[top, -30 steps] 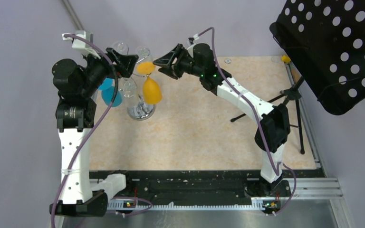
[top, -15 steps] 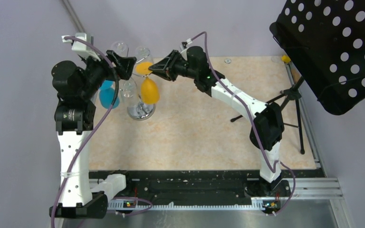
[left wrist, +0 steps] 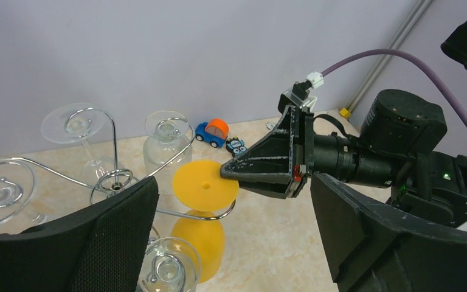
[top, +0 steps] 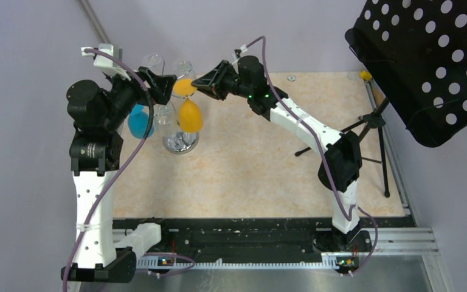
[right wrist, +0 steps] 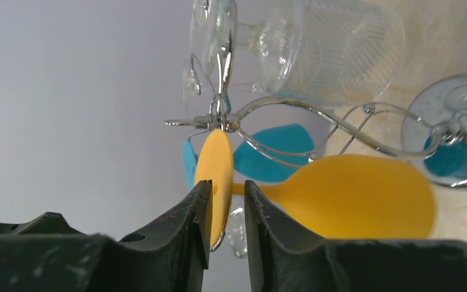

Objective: Take the wine glass off the wine glass rack

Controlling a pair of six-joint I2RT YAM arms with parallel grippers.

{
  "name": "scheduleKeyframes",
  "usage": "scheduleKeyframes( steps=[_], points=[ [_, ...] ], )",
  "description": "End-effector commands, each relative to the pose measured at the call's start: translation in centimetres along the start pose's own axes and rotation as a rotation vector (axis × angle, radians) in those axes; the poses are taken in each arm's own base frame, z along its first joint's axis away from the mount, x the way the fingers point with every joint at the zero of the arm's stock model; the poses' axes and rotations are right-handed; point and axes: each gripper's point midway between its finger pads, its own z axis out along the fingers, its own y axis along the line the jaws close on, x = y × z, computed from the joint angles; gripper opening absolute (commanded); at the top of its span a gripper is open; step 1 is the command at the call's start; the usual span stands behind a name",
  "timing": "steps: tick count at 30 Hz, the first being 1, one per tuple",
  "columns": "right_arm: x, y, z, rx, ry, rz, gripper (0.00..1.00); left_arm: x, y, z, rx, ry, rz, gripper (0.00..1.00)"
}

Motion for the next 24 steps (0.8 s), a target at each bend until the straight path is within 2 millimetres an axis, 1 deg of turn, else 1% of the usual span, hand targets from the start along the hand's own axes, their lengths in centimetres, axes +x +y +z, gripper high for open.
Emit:
scheduleKeyframes(
  steps=[1, 3, 8, 10, 11, 14, 17, 24],
  points=[
    [-1.4, 1.9, -0.1, 0.025, -0.064, -0.149, 0.26, -1.1, -0.4, -0.3, 0.006, -0.039, 0.033, 0.99],
    [-1.6, 2.1, -0.3, 0.024, -0.073, -0.167, 0.24, -1.0, -0.3, -0.2, 0.006, -0.034, 0.028, 0.99],
    [-1.3, 3.4, -0.6, -0.016, -0.054, -0.169, 0.05, -1.1, -0.3, -0.1, 0.003, -0.036, 0.030, 0.99],
    [-1.2, 3.8, -0.7, -0.016, -0.047, -0.173, 0.02, -1.1, -0.3, -0.1, 0.006, -0.036, 0.029, 0.99],
    [-1.3, 4.1, -0.8, -0.020, -0.049, -0.178, 0.04, -1.0, -0.3, -0.1, 0.006, -0.035, 0.028, 0.99],
    [-1.3, 4.0, -0.7, -0.008, -0.047, -0.182, 0.19, -0.9, -0.2, -0.1, 0.002, -0.032, 0.027, 0.99],
    [-0.9, 3.6, -0.2, -0.013, -0.020, -0.163, 0.28, -0.9, -0.1, -0.1, 0.000, -0.032, 0.029, 0.99],
    [-0.3, 2.4, 0.6, 0.013, 0.022, -0.133, 0.36, -0.7, 0.1, -0.1, -0.009, -0.026, 0.029, 0.99]
  ],
)
